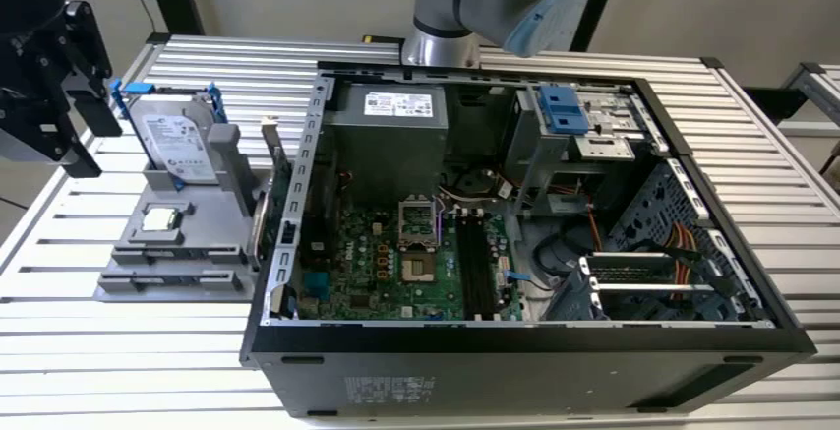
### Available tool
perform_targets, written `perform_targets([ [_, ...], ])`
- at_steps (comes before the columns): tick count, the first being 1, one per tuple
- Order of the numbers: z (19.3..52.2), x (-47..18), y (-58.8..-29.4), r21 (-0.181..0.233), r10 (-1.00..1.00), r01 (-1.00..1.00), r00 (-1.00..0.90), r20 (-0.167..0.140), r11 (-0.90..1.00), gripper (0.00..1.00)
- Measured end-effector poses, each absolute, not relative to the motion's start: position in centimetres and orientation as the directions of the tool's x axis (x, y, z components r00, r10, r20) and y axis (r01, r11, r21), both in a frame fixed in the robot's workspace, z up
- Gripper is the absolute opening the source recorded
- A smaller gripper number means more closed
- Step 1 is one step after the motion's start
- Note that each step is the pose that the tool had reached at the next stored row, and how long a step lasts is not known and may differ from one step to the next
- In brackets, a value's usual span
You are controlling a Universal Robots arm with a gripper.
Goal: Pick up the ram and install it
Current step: 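Pick up the ram and move it above insertion slot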
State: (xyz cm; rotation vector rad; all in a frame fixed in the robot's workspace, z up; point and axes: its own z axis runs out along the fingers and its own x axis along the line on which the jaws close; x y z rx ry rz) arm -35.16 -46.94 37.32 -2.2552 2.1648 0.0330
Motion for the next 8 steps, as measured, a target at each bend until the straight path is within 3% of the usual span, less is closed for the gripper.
perform_targets([
  [8,36.79,-35.16,-46.81,0.004,-0.999,-0.999,0.041,-0.023,-0.041,1.00],
])
